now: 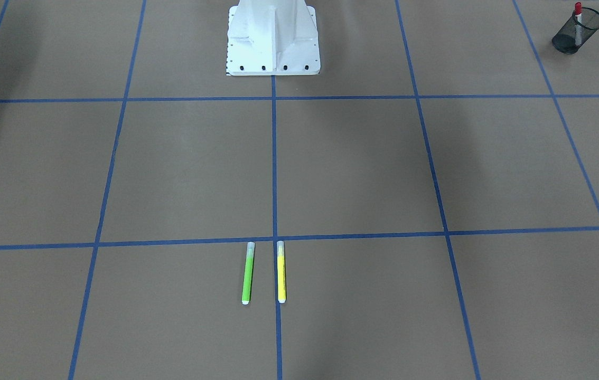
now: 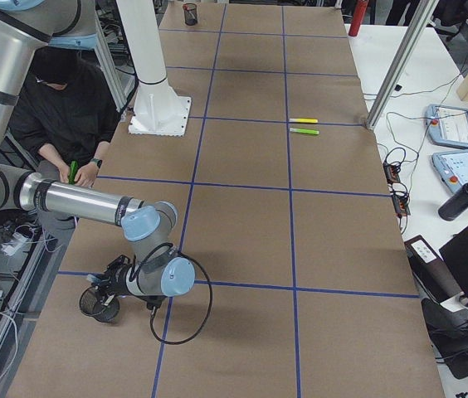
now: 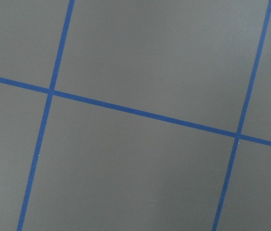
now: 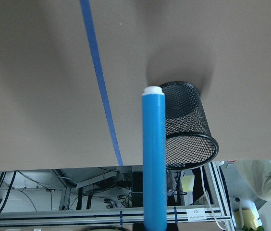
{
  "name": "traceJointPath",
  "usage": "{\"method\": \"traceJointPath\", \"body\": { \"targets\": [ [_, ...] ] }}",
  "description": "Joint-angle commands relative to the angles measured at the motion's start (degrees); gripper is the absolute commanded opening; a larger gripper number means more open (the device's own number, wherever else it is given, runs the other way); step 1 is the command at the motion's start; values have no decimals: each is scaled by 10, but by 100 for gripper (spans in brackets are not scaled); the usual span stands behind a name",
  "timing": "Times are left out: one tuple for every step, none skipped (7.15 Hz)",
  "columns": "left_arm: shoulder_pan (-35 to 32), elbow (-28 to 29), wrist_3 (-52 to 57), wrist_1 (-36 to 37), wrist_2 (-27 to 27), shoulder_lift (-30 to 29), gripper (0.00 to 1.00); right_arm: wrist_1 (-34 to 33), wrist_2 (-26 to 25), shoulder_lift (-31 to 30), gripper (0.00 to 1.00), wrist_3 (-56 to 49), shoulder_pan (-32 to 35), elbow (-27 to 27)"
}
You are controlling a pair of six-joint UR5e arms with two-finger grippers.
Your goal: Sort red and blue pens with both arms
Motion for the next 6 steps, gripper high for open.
{"method": "traceJointPath", "body": {
  "targets": [
    [10,2,-4,-3,2,-6,100,-1,0,-16,0,-39,14,-46],
    [21,8,-4,-14,3,-7,100,-2,0,-24,0,-43,22,-45],
    [22,12,-16,-28,3,-7,100,-2,-1,-32,0,-54,30,-45],
    [27,11,-31,-35,3,-8,100,-3,-3,-35,0,-56,39,-44],
    [32,12,-35,-36,3,-8,100,-27,-13,-25,0,-57,51,-39],
    [36,12,-35,-36,3,-7,100,-57,-33,-6,0,-58,73,-33]
  ]
}}
